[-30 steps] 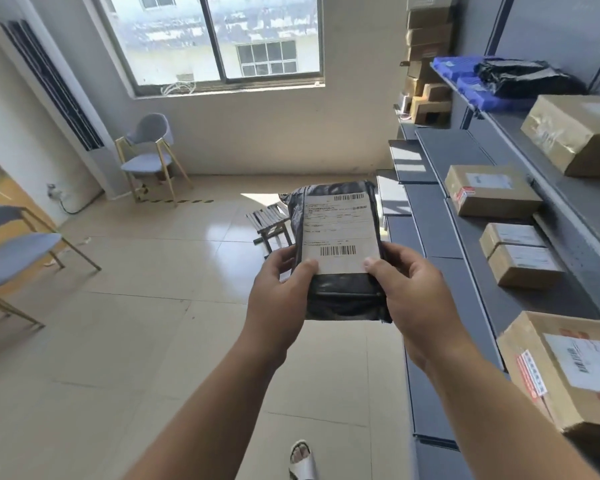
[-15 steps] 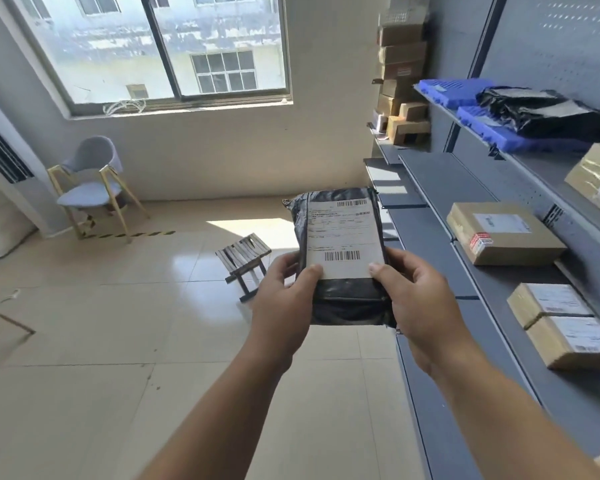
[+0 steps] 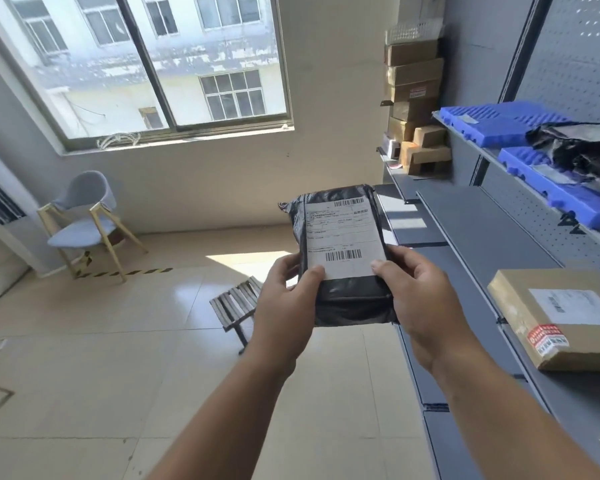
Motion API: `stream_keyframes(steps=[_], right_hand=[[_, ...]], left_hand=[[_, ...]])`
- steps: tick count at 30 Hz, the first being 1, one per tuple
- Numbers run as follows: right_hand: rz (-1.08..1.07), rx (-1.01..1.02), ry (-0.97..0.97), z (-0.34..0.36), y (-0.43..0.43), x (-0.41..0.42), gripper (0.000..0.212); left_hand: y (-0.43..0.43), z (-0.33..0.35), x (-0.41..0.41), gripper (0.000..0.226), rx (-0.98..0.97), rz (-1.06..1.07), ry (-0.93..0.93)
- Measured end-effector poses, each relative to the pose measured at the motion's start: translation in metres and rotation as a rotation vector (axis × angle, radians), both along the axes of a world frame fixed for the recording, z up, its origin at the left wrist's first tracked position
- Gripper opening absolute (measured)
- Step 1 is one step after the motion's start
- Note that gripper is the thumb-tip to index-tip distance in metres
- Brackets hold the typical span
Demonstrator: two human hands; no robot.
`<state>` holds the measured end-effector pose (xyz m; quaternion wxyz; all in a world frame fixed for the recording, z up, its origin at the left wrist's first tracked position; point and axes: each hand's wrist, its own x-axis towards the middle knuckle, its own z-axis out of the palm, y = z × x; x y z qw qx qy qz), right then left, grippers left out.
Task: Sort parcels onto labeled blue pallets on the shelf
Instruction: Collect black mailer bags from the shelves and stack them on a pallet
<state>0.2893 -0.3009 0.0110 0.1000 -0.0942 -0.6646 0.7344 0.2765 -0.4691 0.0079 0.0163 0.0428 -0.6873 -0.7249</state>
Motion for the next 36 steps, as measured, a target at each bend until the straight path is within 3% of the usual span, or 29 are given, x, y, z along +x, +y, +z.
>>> stream_keyframes(steps=[12, 17, 27, 36], right_hand=[[0.065, 0.043, -0.001, 0.007, 0.043, -0.210, 0.022], [-0.011, 0.093, 0.004, 0.006, 0.061, -0.288, 0.031], [-0.338, 0.289, 0.028, 0.031, 0.115, -0.411, 0.030], [-0.696, 0.327, 0.042, 0.042, 0.201, -0.410, 0.035]], left_hand=[[0.039, 0.001, -0.207, 0.028, 0.056, 0.030, 0.018], [0.059, -0.004, -0.301, 0.046, 0.043, -0.045, 0.012], [0.131, 0.011, -0.483, 0.049, 0.103, -0.373, 0.017], [0.257, 0.031, -0.534, 0.037, 0.149, -0.776, 0.020]])
